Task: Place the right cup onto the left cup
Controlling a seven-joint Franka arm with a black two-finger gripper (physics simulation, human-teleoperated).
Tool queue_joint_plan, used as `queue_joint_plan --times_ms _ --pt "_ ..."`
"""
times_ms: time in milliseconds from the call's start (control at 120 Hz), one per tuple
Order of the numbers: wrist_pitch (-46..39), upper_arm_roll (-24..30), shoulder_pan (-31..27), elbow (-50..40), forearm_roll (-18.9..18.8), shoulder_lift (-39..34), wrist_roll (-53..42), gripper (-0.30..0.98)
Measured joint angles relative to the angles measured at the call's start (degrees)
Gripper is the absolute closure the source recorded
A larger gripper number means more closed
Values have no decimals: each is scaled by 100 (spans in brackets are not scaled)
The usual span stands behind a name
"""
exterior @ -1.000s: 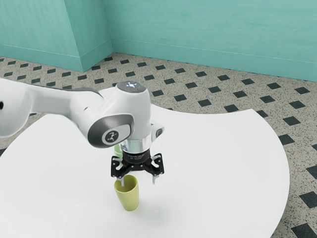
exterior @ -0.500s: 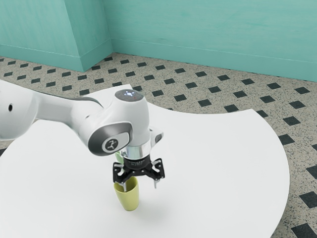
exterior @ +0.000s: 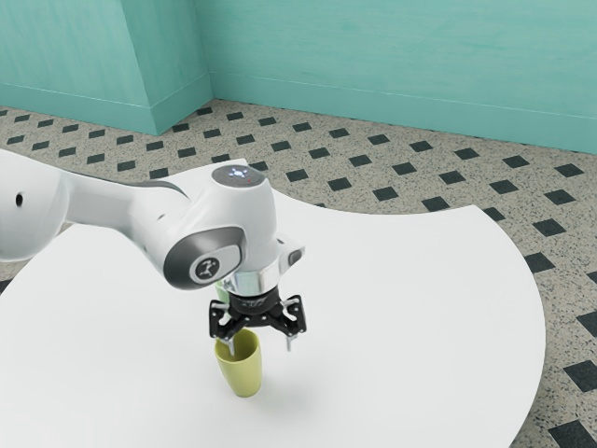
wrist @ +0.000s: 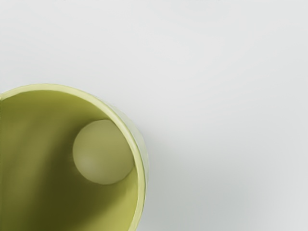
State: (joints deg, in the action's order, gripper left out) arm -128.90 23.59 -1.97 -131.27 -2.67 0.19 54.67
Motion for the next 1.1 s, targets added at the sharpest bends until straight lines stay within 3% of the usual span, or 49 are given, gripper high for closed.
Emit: queue_joint_plan --times_ms 308,575,833,1100 --pt "-40 -380 137 116 -78 162 -381 0" --pt "-70 -426 -794 195 -122 285 -651 0" --pt "-81 -425 -482 199 -128 283 -807 0" --pt "-36 -371 -604 379 -130 273 -893 0"
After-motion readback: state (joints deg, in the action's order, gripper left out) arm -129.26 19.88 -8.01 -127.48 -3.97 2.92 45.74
